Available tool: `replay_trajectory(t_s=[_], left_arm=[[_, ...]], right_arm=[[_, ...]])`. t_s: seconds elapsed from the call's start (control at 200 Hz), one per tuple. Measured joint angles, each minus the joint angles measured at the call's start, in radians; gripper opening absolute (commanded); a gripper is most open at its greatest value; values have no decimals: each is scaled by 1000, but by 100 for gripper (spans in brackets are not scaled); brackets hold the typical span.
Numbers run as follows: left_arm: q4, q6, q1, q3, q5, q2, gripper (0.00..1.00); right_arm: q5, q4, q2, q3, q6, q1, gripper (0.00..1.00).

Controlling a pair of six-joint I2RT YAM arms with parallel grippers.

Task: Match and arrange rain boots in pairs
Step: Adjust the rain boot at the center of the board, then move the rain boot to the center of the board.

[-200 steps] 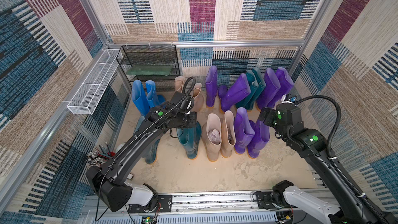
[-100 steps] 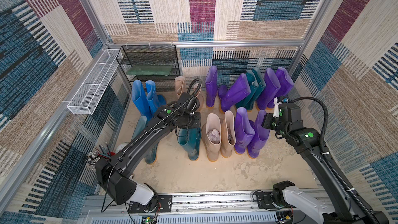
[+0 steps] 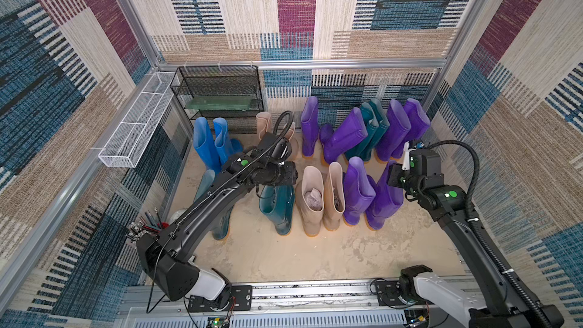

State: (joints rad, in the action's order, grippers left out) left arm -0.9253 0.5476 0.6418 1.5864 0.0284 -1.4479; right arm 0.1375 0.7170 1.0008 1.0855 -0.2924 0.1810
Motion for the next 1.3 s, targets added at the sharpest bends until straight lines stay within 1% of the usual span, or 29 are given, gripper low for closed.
replay_trajectory(t_s=[0.03,0.105,0.225,0.3,0.386,0.456,0.486,0.626,0.686,0.741,0.826,0.856,0.881,0.942,1.007,1.042,1.162,1.252,1.302], left_arm=[[-7,-2,0,13,-6,12,76],[-20,-14,0,39,-35,43,79],[-35,-31,0,55,-80,75,79],[-55,-43,-1,60,-114,78,79],[-84,-61,-9,61,-154,89,80],[-97,-71,-19,67,-179,103,80],[-99,-72,-22,69,-187,109,79],[-131,-74,-26,84,-222,124,79],[-151,-77,-27,98,-261,142,80],[-171,-83,-41,112,-306,168,83],[-208,-91,-96,116,-386,209,84],[-218,-93,-133,102,-406,224,86],[-226,-96,-173,84,-418,237,89],[-250,-98,-276,26,-437,270,91],[-267,-99,-364,-37,-444,306,93],[-273,-98,-396,-67,-444,326,94],[-282,-98,-459,-138,-447,371,96],[-282,-99,-488,-182,-446,391,99],[-278,-103,-500,-211,-443,405,97]], right_arm=[[1,0,-6,10,2,0,74],[10,0,-31,45,1,0,81],[23,-2,-61,108,1,3,82],[23,-3,-69,146,-11,53,82],[36,-14,-68,187,-26,192,84],[93,-28,-52,218,-41,338,85],[113,-32,-40,228,-41,383,85],[232,-58,52,290,-64,584,87],[261,-75,91,303,-66,676,88],[288,-98,143,325,-71,770,92],[319,-143,264,386,-72,895,94],[321,-151,307,411,-71,923,96],[319,-153,353,438,-71,946,98],[311,-166,441,491,-69,972,100],[306,-173,530,550,-69,981,95],[300,-178,578,590,-69,986,95],[286,-168,742,728,-69,996,95],[282,-111,865,859,-77,991,95],[282,-75,925,924,-90,988,95]])
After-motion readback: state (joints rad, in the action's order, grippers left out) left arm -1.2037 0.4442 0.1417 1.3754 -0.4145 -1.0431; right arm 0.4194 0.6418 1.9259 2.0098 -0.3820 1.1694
